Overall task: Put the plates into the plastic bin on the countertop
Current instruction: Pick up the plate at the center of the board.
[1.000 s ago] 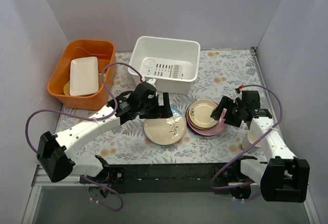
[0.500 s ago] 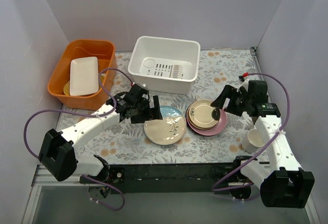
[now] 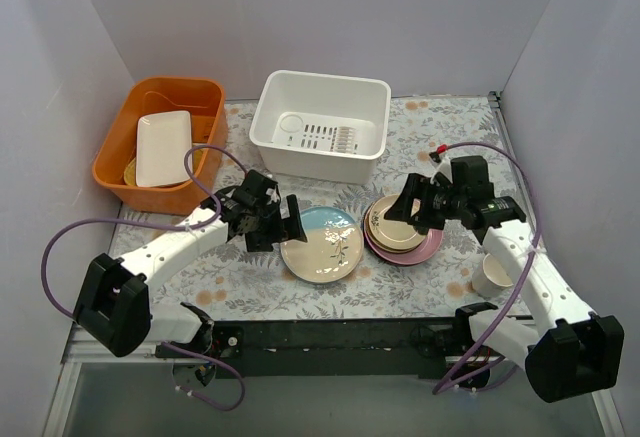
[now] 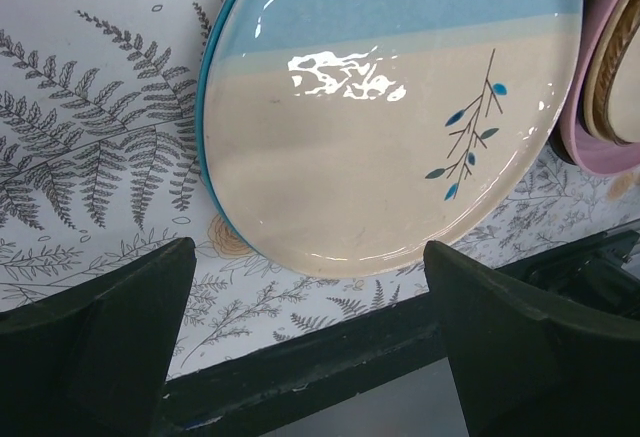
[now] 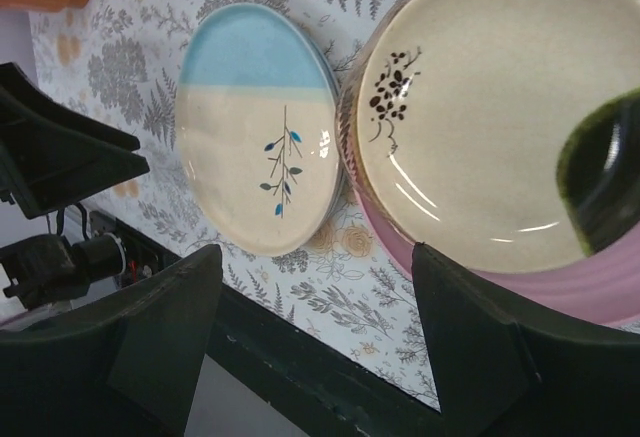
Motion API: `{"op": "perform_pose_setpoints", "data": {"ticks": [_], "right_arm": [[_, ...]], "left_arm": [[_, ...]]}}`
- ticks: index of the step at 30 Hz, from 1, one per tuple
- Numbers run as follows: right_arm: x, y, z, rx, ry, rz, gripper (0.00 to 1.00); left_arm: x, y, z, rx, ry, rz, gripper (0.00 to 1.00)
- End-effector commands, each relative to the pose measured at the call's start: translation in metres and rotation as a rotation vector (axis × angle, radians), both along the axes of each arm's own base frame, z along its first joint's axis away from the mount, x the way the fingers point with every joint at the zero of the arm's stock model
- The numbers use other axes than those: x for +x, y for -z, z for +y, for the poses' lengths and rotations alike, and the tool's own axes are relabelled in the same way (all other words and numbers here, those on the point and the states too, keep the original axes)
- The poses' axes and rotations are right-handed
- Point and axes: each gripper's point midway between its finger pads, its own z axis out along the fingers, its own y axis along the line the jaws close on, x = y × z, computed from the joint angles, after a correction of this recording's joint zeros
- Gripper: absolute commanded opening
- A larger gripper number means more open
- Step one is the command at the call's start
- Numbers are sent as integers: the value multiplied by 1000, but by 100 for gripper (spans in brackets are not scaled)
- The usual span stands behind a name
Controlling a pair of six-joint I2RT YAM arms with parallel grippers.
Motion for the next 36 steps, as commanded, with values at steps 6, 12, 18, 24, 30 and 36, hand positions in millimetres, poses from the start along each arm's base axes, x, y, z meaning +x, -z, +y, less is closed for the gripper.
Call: {"op": "perform_pose_setpoints", "data": {"ticks": [6,12,18,24,30,36], "right_arm": [[1,-5,45,-7,-89,4,77],[-10,12,63,-52,-148,69,70],[-19,30,71,-80,-185,137,64],[-34,45,71,-87,-206,187,62],[-51,56,77,-61,-223,212,62],[-66,72,88,-45,-240,249,57]], "left_arm": [[-11,5,3,-37,-19,23,98],[-13,9,7,-28,-33,23,98],[-13,10,5,-31,-31,30,98],[-12,7,4,-37,-17,22,98],[-10,6,3,-36,-15,18,98],[-11,4,1,-53,-15,13,98]]}}
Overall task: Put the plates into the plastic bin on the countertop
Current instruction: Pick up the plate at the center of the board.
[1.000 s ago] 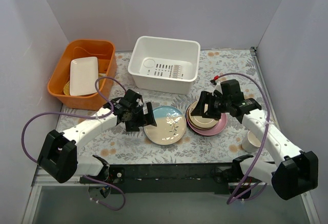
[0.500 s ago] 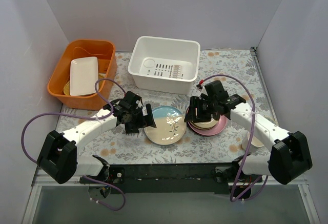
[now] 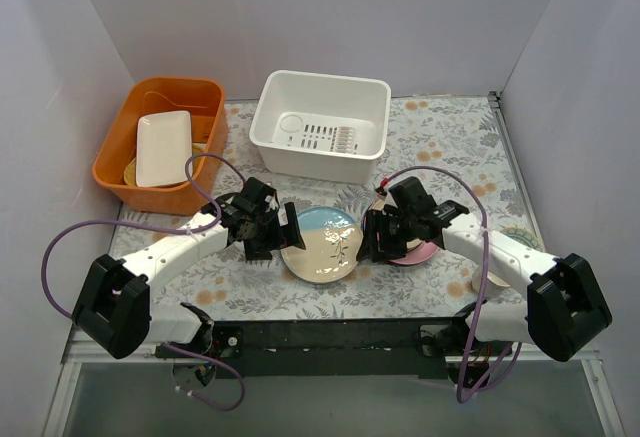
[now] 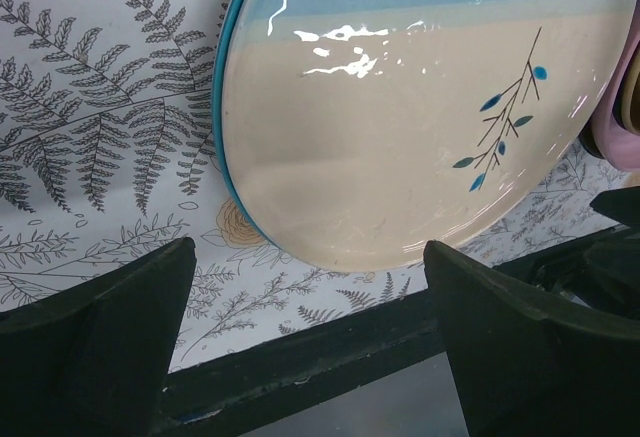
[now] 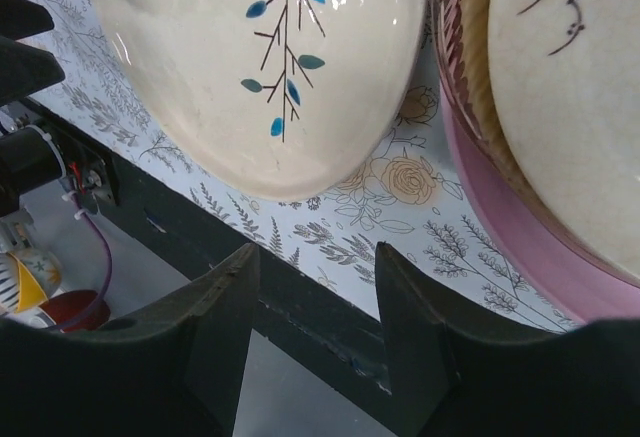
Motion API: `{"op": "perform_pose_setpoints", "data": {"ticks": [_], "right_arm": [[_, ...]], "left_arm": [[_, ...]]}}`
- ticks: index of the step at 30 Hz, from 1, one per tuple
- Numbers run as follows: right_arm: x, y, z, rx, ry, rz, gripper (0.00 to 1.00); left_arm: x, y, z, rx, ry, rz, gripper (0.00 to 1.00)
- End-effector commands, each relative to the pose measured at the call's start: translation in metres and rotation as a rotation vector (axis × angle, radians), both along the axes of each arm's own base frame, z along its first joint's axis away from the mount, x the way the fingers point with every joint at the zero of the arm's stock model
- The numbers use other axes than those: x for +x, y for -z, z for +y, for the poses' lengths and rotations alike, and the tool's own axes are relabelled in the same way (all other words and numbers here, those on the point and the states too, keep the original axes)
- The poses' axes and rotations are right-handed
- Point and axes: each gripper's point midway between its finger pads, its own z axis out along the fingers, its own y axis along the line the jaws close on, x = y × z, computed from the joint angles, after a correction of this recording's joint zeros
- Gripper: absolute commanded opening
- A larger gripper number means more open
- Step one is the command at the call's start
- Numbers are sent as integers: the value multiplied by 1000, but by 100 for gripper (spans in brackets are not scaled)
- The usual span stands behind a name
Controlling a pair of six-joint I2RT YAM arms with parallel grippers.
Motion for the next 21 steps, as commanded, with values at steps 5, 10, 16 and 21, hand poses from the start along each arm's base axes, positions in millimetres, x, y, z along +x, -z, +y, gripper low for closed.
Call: {"op": "perform_pose_setpoints", "data": {"ticks": [5,10,16,21], "right_arm": [[-5,11,17,8,15,-4,52],[-3,20,21,-15,57,-14,49],[1,32,18,-68,72,-15,45],[3,37,20,-83,82,-14,36]], "left_arm": [[3,-15,-6,-58,8,-47,98],[2,-16,-7,-70,11,-48,98],[2,-20,-6,-81,9,-66,98],[0,-19,-7,-82,14,-64,98]]}}
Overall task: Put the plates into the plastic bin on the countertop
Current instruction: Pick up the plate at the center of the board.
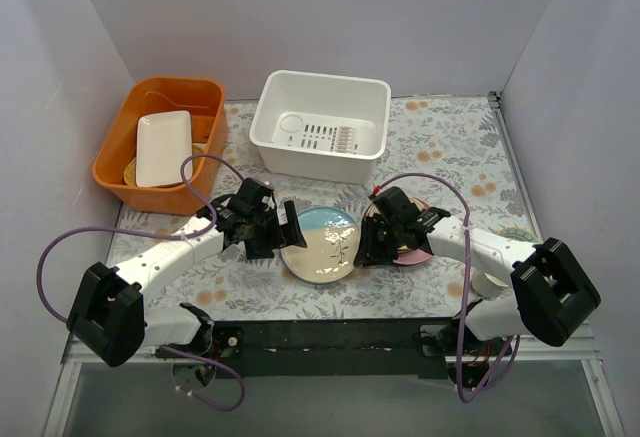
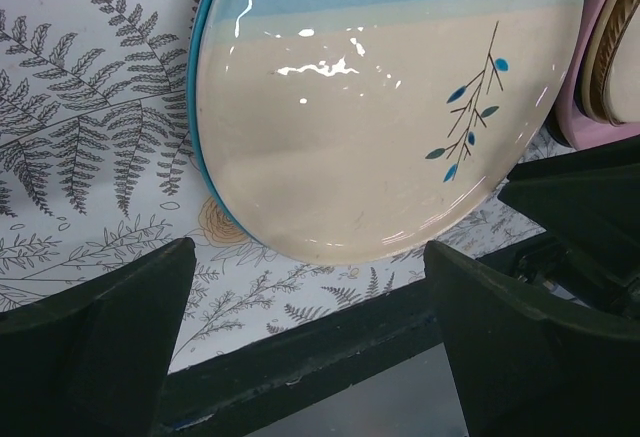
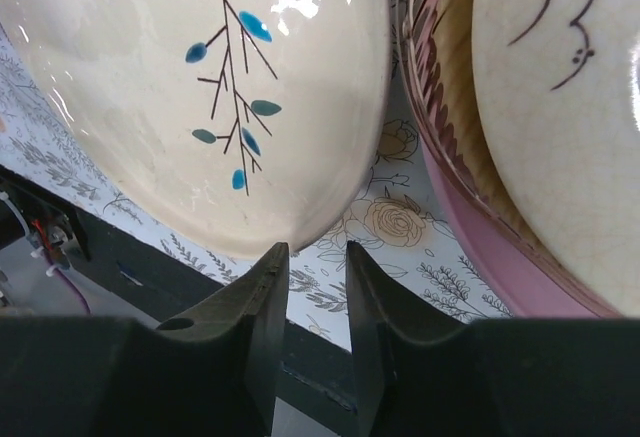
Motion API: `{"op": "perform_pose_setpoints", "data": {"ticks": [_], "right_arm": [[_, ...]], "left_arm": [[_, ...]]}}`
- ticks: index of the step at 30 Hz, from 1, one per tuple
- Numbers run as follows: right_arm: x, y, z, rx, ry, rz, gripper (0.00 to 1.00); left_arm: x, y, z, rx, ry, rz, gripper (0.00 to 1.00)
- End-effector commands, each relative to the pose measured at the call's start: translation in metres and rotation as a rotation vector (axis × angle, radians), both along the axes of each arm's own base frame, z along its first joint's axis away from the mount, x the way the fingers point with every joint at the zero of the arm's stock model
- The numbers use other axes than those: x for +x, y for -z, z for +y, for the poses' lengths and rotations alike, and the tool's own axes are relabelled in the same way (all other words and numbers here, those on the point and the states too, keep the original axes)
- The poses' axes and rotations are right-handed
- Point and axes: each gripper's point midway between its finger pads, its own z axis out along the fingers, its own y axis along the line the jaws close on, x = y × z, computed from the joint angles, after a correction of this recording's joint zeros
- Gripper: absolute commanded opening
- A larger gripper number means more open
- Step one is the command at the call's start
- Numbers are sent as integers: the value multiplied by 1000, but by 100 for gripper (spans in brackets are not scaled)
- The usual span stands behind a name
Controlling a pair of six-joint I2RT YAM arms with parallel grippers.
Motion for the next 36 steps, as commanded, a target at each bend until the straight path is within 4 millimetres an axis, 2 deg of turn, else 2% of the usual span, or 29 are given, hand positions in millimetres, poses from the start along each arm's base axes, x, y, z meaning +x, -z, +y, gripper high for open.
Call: {"op": "perform_pose_setpoints", "data": {"ticks": [1,9,10,11,14,25,36], "right_arm": [[9,3,5,-11,25,-31,36],[11,12,11,-36,24,-15,32],[11,14,11,-38,22,-15,28],[10,16,11,-45,24,-10,12],[11,14,9,-61,28,-19,1],[17,-4,7,-58,37,-70,1],[25,-36,16,20,54,-144,1]], "left_arm": [[0,-9,-2,-33,3,-25,98],[-3,-7,-1,-41,-1,-20,98],[-3,-8,-2,-42,0,-21,98],[-3,-8,-1,-44,-1,-21,98],[-4,-8,0,-43,-3,-24,98],[-5,-8,3,-39,-15,-33,98],[-6,-12,11,-24,-43,-57,98]]}}
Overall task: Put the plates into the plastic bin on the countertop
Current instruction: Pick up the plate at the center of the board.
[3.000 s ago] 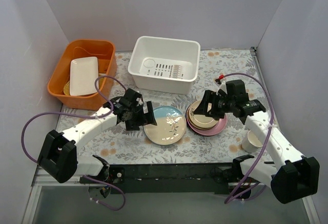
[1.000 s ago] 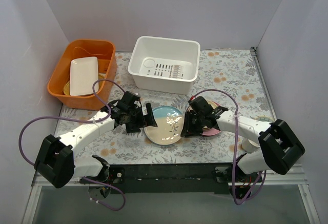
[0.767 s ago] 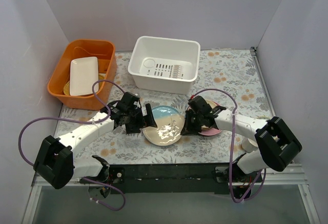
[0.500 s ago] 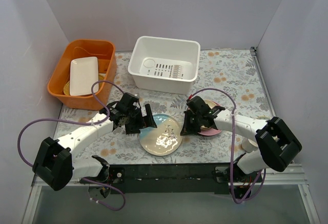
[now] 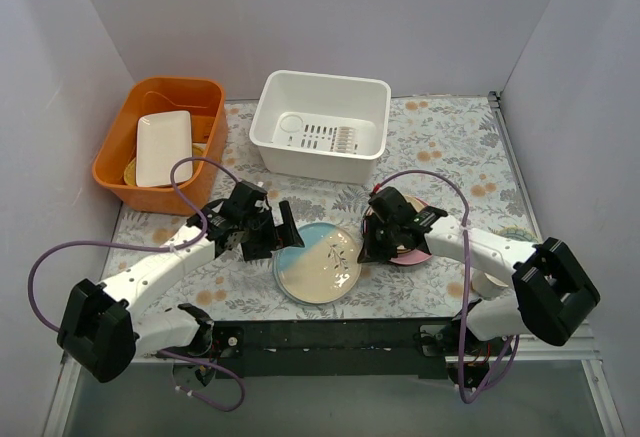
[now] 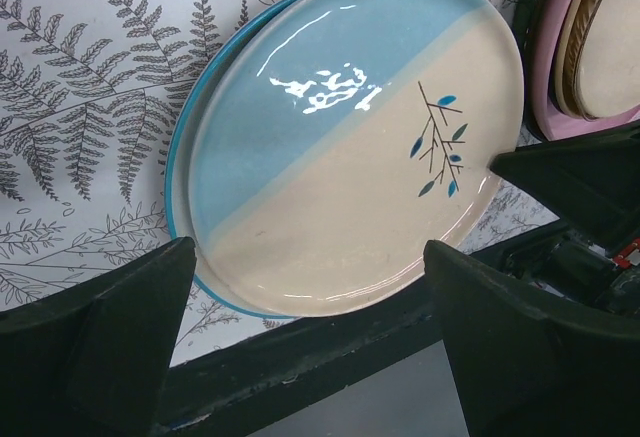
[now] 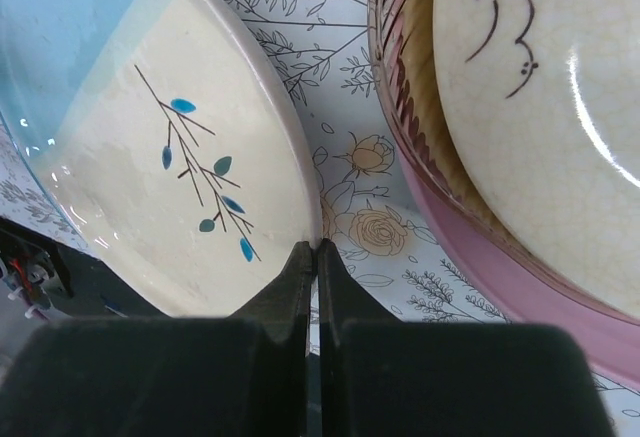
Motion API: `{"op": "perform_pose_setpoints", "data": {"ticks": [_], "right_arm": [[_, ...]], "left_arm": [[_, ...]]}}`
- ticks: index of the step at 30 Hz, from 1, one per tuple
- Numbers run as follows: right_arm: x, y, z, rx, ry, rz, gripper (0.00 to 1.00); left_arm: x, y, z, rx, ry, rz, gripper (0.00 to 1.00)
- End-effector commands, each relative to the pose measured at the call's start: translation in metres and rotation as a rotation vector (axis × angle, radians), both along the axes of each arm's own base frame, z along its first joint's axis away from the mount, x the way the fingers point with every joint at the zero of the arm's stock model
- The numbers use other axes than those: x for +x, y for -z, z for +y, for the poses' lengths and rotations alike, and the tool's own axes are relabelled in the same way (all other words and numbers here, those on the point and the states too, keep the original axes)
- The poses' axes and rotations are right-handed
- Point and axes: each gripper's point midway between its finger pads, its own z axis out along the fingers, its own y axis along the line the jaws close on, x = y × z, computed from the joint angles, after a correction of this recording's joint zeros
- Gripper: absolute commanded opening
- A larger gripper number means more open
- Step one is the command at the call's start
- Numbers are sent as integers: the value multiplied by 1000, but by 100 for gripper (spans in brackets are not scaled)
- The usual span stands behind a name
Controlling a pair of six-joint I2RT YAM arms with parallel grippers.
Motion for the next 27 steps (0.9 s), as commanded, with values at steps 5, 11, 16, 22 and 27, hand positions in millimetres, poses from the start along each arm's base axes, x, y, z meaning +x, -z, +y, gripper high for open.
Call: {"op": "perform_pose_setpoints", "data": {"ticks": [5,11,16,22,27], "right_arm": [[16,-46,22,138,1,-104,1],[17,-54,25,167,10,-120,1],[19,-60,23,183,21,-132,1],[21,-63,9,172,45,-144,1],[21,-63,-1,162,59,-148,1]], "left_arm": [[-5,-1,5,-10,-20,-4,98],[-11,-3,0,-64,-11,-3,98],[-15,-2,-4,-108,-1,-5,98],[-17,4,-8,-129,3,12,96],[-17,9,-12,-145,8,23,96]]}}
